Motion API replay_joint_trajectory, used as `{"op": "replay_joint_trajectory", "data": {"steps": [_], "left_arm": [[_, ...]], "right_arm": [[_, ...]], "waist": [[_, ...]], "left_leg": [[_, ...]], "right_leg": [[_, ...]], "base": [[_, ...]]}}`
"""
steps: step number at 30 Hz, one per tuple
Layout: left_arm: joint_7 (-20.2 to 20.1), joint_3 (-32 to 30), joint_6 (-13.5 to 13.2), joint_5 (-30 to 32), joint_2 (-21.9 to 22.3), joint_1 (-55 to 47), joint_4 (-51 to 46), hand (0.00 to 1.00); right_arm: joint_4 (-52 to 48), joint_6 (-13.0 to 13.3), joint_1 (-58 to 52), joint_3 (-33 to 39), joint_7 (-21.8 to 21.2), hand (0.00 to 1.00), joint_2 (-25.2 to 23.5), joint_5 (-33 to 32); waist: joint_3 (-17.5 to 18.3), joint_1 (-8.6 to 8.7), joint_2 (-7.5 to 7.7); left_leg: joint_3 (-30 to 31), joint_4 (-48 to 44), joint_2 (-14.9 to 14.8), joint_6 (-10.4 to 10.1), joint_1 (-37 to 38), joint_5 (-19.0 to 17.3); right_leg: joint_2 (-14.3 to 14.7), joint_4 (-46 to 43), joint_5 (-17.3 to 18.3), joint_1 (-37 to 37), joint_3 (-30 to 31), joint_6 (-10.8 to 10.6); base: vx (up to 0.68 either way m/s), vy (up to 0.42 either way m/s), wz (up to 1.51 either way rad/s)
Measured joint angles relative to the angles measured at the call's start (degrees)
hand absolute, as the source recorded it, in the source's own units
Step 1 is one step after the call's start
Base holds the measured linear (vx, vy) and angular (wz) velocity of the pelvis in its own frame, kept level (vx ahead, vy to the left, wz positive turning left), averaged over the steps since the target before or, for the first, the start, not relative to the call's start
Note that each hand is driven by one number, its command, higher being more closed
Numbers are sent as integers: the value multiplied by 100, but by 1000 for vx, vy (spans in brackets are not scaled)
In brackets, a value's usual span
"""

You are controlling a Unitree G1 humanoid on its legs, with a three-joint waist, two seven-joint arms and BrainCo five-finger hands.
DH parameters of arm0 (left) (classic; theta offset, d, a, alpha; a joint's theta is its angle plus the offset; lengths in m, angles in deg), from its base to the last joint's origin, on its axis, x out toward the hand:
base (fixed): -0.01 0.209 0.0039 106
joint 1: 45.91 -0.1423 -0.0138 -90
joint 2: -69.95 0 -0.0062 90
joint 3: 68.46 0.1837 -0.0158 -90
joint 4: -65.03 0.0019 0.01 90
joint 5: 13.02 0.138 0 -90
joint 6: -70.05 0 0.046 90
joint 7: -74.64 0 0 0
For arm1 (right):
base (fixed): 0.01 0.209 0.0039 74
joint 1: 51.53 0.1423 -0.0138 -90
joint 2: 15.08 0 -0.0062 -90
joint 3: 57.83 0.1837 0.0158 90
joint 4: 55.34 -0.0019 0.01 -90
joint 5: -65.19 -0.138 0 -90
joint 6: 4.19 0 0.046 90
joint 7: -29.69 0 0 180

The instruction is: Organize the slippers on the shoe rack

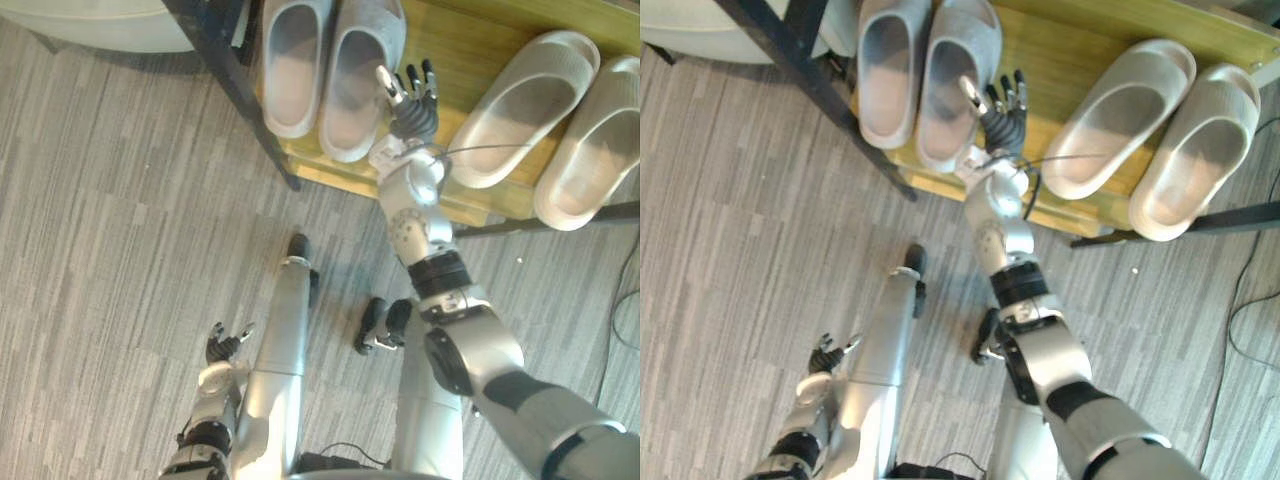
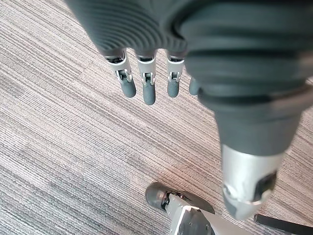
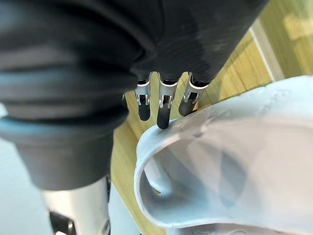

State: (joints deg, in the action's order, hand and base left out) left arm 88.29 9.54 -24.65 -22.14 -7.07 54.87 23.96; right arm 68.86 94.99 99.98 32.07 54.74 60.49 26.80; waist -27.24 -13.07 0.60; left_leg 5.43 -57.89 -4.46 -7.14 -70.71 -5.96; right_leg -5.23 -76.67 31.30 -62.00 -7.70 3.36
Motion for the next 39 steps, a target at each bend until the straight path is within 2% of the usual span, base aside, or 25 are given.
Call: {"op": "replay_joint_trajectory", "data": {"steps": [12,18,30,36,39], "left_arm": [[-9,17,-5,-4,48,2,5,0],[-18,20,-1,-4,56,1,9,0],[-35,56,4,0,48,-1,11,0],[-37,57,7,14,40,-15,13,0],[-39,57,11,18,34,-22,15,0]], "right_arm": [[311,-138,218,216,10,0,214,31],[202,-156,46,167,23,0,379,716],[-668,-329,-692,-31,185,0,515,2224],[-966,-406,-1007,-64,251,0,514,2724],[-1107,-417,-1217,-81,245,0,513,2743]], "waist": [[11,-10,-100],[15,5,-119],[25,53,-127],[27,92,-123],[27,123,-122]], "left_leg": [[15,59,0,4,15,44],[-24,61,-9,26,67,61],[-96,148,-74,-27,326,26],[-106,170,-89,8,386,48],[-105,166,-95,7,429,38]], "right_leg": [[-16,-2,19,1,-42,35],[-14,0,18,25,3,33],[3,107,1,260,43,25],[20,176,-7,333,35,29],[20,192,-4,392,29,23]], "base": [[-27,43,2],[-20,38,-2],[-19,33,-2],[-19,56,-2],[-14,54,1]]}}
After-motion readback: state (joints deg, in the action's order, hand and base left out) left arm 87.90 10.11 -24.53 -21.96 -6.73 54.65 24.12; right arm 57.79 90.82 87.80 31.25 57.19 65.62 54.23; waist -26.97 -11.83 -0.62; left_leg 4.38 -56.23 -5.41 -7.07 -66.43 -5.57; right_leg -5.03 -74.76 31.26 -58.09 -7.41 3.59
